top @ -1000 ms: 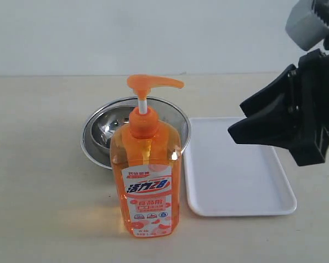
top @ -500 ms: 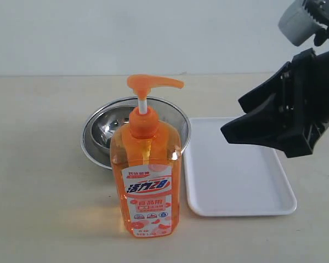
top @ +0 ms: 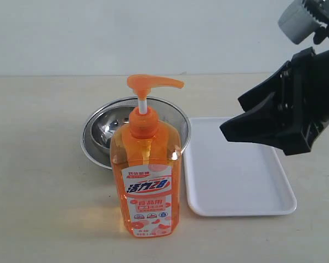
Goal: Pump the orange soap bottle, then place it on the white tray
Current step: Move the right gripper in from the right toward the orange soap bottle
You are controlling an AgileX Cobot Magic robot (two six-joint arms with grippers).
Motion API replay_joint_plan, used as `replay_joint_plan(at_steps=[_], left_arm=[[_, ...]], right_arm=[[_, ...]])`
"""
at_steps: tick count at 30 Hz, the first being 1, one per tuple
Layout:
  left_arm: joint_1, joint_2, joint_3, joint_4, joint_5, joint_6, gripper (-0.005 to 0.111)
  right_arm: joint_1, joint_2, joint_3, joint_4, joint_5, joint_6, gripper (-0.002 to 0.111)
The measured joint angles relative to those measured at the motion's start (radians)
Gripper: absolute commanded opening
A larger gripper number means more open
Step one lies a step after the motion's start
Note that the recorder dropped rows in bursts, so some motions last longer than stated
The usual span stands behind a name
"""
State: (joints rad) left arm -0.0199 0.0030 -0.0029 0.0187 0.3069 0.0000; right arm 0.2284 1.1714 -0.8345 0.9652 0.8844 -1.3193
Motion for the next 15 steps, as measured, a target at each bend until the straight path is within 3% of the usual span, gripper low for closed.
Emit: replay_joint_plan(at_steps=[15], left_arm=[[0.0,0.0,0.0,0.0,0.0,0.0,0.005]], right_arm=[[0.0,0.0,0.0,0.0,-0.02,0.002,0.061]])
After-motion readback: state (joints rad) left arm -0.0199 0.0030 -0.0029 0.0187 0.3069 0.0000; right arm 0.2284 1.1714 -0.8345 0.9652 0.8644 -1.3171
